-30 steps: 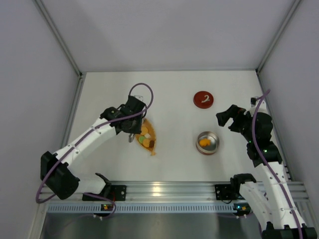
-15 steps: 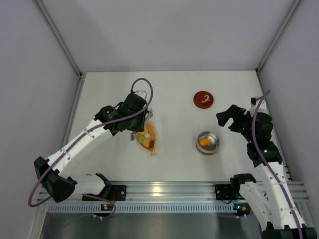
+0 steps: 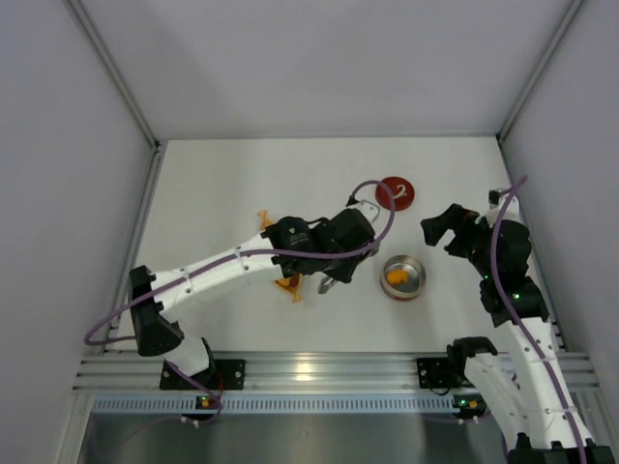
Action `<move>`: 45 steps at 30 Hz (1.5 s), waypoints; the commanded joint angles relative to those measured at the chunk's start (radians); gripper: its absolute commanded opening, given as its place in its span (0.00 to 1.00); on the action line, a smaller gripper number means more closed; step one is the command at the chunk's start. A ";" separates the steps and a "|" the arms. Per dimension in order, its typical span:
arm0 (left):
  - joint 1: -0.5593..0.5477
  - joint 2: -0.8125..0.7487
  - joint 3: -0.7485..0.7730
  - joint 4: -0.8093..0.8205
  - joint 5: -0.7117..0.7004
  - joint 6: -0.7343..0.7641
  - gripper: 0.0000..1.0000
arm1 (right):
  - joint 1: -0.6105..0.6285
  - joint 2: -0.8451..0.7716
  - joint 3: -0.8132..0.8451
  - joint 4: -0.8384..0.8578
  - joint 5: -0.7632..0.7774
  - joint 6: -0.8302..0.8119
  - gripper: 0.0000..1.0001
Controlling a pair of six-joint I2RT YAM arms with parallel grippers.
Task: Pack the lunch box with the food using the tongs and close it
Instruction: Pick up the fake food from the plate, then place the fake food in the packing box.
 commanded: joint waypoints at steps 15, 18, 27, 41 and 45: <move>-0.108 0.192 0.131 0.090 0.044 0.015 0.34 | 0.012 -0.018 0.056 -0.035 0.034 -0.027 1.00; -0.114 0.203 0.131 0.091 0.050 0.018 0.36 | 0.012 -0.017 0.058 -0.035 0.034 -0.030 1.00; -0.119 0.200 0.129 0.081 0.049 0.020 0.46 | 0.012 -0.008 0.065 -0.033 0.034 -0.033 1.00; -0.119 0.058 0.100 0.019 -0.062 -0.019 0.49 | 0.012 -0.006 0.062 -0.032 0.029 -0.034 0.99; -0.119 -0.029 0.062 -0.079 -0.184 -0.066 0.50 | 0.012 -0.008 0.058 -0.030 0.026 -0.032 1.00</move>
